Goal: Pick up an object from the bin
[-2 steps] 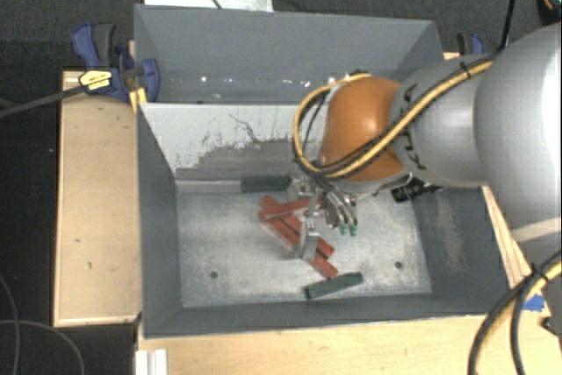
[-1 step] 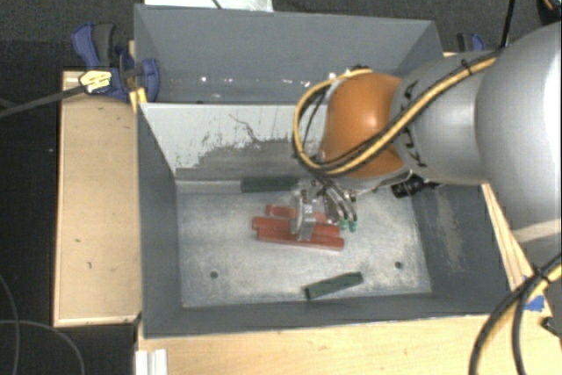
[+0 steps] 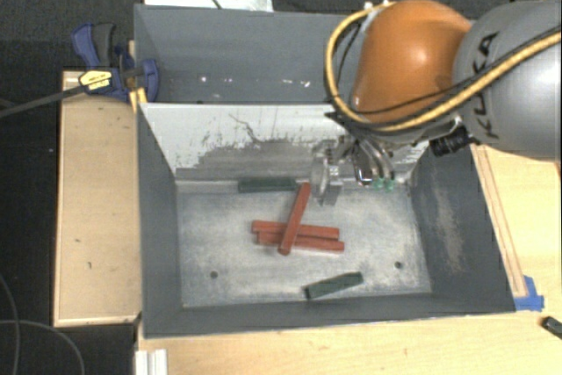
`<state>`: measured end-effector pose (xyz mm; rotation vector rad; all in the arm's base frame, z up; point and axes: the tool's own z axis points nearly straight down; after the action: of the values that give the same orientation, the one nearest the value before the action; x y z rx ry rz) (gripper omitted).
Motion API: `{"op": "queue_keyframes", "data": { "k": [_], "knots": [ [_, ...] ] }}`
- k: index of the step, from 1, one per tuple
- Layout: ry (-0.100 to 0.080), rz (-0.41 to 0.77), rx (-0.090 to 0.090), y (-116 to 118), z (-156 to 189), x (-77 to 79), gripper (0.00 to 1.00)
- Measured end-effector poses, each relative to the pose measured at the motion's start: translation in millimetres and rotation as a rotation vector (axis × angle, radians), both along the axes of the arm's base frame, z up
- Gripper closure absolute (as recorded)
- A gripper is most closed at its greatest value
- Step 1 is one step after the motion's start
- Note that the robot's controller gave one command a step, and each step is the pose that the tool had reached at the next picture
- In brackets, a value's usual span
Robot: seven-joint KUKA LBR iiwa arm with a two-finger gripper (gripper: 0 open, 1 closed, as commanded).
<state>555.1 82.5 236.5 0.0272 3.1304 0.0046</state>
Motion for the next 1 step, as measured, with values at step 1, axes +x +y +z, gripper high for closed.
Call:
{"op": "queue_keyframes", "data": {
  "k": [1],
  "knots": [
    [0.009,-0.002,-0.001,-0.5,-4.7,-1.5,0.00]
  ]
}}
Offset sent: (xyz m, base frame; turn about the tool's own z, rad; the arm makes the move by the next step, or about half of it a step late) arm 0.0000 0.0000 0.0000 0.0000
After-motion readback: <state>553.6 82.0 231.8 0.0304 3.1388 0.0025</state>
